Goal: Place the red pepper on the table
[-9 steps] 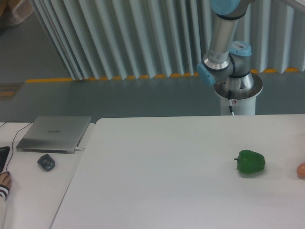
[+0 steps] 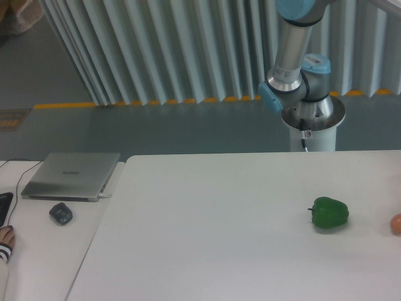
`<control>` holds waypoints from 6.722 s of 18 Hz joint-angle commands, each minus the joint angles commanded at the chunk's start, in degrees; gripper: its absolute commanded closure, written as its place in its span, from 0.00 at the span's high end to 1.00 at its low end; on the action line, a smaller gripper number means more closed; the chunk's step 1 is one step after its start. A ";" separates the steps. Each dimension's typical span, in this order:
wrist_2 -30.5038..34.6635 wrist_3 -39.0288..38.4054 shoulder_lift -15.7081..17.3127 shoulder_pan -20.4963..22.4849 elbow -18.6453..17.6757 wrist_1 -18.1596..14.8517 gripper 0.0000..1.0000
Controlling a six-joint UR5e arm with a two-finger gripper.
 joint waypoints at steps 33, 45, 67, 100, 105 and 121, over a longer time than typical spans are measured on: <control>-17.05 -30.51 4.13 21.61 -10.63 3.60 1.00; -14.68 -31.64 -0.26 21.62 -12.65 5.63 1.00; -8.53 -37.53 0.79 20.30 -14.41 5.54 1.00; -9.32 -40.07 5.97 10.30 -6.42 -3.08 0.18; -9.41 -49.73 4.75 -1.73 -5.19 3.06 0.18; 5.89 -62.93 -5.10 -17.93 -10.19 15.47 0.21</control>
